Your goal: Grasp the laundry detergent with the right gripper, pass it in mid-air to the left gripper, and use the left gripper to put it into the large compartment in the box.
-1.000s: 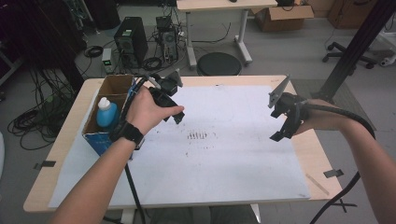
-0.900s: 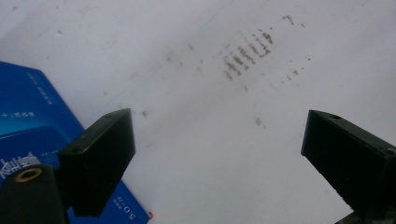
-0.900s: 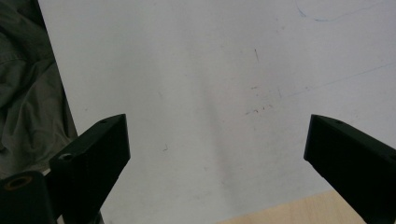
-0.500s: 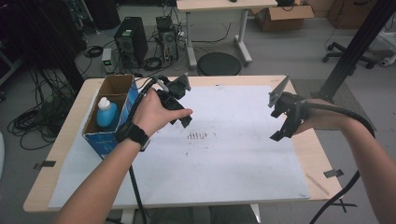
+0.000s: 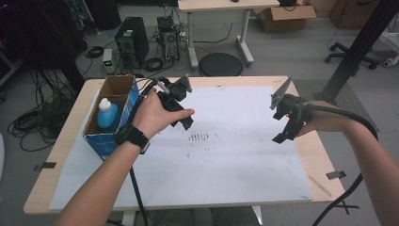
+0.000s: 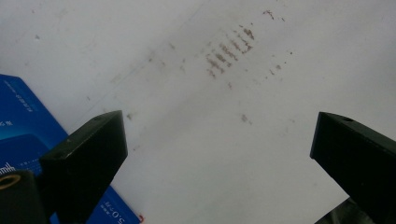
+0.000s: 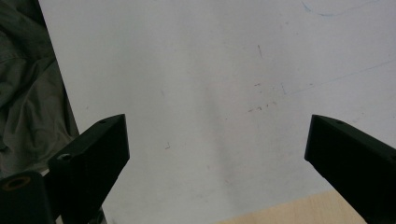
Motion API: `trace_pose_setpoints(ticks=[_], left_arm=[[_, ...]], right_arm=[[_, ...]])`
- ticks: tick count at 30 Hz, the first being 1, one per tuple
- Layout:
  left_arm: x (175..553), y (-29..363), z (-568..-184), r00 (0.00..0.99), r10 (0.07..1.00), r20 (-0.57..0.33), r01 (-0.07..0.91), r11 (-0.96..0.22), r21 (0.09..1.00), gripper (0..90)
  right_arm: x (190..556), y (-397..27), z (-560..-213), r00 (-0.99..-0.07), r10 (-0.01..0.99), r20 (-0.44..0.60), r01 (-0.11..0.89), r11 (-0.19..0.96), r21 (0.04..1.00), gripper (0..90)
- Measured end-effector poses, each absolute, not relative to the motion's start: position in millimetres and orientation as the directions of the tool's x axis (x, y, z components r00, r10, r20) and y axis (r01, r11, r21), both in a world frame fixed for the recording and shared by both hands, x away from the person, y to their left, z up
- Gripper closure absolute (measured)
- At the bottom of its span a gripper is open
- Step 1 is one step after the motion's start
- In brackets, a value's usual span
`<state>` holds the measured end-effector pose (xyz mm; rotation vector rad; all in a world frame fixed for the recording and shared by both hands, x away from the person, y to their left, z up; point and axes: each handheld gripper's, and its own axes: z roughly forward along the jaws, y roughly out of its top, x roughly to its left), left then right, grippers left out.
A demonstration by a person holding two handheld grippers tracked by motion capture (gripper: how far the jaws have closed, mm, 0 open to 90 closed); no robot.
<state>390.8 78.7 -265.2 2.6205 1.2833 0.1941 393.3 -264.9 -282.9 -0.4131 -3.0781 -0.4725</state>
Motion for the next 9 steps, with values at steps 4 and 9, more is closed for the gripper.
trace_pose_setpoints(ticks=[4,9], left_arm=[[390.5,78.8,-264.9,0.611,0.791,0.026,0.763,-0.598,0.246,4.5],[390.5,79.4,-264.8,0.61,0.792,0.022,0.764,-0.595,0.25,4.6]], right_arm=[[392.7,-264.8,-283.0,-0.966,0.255,0.04,0.255,0.921,0.293,6.3],[393.0,-264.5,-282.0,-0.965,0.259,0.038,0.259,0.92,0.294,6.2]])
